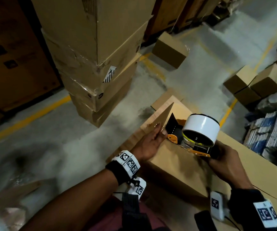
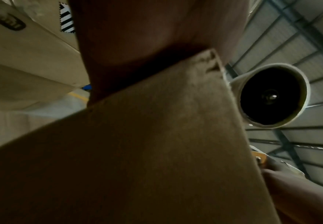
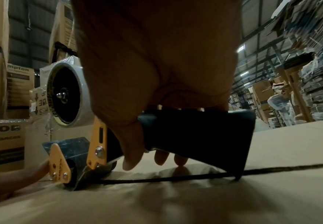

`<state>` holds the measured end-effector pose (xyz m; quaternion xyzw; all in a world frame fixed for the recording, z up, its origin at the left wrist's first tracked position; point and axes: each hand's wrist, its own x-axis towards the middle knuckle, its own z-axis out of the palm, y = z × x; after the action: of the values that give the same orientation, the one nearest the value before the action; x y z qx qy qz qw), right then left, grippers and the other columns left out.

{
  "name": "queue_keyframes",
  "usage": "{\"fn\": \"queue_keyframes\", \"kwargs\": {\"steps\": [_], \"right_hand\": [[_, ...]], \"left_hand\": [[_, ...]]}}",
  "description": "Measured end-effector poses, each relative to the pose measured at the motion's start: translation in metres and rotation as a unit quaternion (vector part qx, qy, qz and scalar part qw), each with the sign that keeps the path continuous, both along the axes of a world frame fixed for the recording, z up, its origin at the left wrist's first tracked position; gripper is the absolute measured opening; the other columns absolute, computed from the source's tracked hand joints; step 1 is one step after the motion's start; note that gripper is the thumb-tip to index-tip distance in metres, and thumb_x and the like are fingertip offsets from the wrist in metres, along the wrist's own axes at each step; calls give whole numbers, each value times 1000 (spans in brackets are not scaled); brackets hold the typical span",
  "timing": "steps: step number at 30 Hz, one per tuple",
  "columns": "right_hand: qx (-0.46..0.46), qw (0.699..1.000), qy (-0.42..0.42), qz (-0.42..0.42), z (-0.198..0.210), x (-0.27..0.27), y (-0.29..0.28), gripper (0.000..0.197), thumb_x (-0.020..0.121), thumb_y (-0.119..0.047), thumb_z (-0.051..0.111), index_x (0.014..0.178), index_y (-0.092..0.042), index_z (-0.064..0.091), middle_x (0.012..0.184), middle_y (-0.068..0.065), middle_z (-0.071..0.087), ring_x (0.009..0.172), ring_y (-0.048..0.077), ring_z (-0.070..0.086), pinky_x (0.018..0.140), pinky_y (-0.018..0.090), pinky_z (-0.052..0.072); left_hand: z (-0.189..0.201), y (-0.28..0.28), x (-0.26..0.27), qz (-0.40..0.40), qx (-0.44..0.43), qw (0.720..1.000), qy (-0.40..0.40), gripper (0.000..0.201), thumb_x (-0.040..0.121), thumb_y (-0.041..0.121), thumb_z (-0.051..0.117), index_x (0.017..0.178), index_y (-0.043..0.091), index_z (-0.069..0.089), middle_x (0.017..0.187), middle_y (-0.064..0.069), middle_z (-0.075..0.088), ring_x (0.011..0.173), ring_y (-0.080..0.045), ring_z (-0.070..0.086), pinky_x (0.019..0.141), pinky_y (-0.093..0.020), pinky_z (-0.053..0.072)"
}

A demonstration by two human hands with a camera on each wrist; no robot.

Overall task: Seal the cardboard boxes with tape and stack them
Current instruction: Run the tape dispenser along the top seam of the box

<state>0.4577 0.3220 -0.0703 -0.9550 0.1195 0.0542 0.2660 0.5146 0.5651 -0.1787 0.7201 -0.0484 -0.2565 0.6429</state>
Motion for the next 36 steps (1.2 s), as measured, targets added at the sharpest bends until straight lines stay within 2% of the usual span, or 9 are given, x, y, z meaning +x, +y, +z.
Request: {"fn": "queue_keyframes", "kwargs": {"steps": [2,5,8,12,14,16,23,31,36], "right_hand": [[7,1000,-9,10,0,1,-2,39,79,-1,82,110,-24,75,86,-16,71,84,-18,63,70,7,45],[33,999,-22,22,-3,1,-7,39,82,3,77,106,-27,73,88,-22,71,84,-28,58,72,1,45],[50,998,-23,38,-6,-1,-12,47,84,7,72,105,-35,71,95,-24,74,92,-22,62,83,12,51],[46,996,-39,61,-3,-4,-27,46,84,6,72,108,-34,72,97,-29,73,95,-21,61,79,4,45],[42,997,-42,45,0,-9,-44,44,83,6,70,106,-32,74,95,-22,76,96,-8,68,87,23,55],[28,999,-36,25,4,-19,-63,44,81,7,69,103,-30,75,92,-14,78,94,6,72,89,40,57],[29,999,-40,-7,14,-64,-117,37,84,-1,78,104,-31,76,93,-15,78,92,0,70,86,38,56],[-10,999,-43,-11,1,-81,-147,41,79,0,77,110,-26,76,100,-9,78,97,12,71,82,36,54],[-35,999,4,-15,-8,-77,-147,43,78,-7,75,114,-29,74,103,-4,79,99,19,72,84,45,58]], "left_hand": [[4,4,-1,58,45,992,-100,57,108,56,34,160,33,37,164,3,41,153,-15,33,126,-40,27],[15,0,-5,5,124,961,-246,53,100,36,42,149,21,54,166,-4,39,154,-20,31,125,-43,27],[17,-5,-11,-83,292,909,-284,78,82,52,32,153,21,44,170,1,29,161,-19,6,128,-54,9],[20,-6,-11,-112,402,857,-302,99,81,67,30,166,27,1,173,0,19,162,-23,-4,126,-61,-5],[21,-8,-12,-122,431,837,-313,99,83,74,28,165,30,-7,173,3,20,162,-26,-5,124,-63,-6],[23,-8,-13,-139,456,815,-330,94,89,81,24,166,34,-1,174,11,12,161,-28,-8,123,-65,-6],[30,-10,-18,-158,505,779,-336,98,85,95,7,166,40,2,171,24,-6,161,-28,-11,122,-67,-9],[40,-13,-20,-184,546,748,-330,106,80,99,1,166,37,0,171,23,-9,160,-28,-15,122,-68,-9],[48,-21,-27,-204,572,716,-343,114,81,97,-3,168,23,4,174,8,-8,157,-24,-25,124,-59,-13]]}}
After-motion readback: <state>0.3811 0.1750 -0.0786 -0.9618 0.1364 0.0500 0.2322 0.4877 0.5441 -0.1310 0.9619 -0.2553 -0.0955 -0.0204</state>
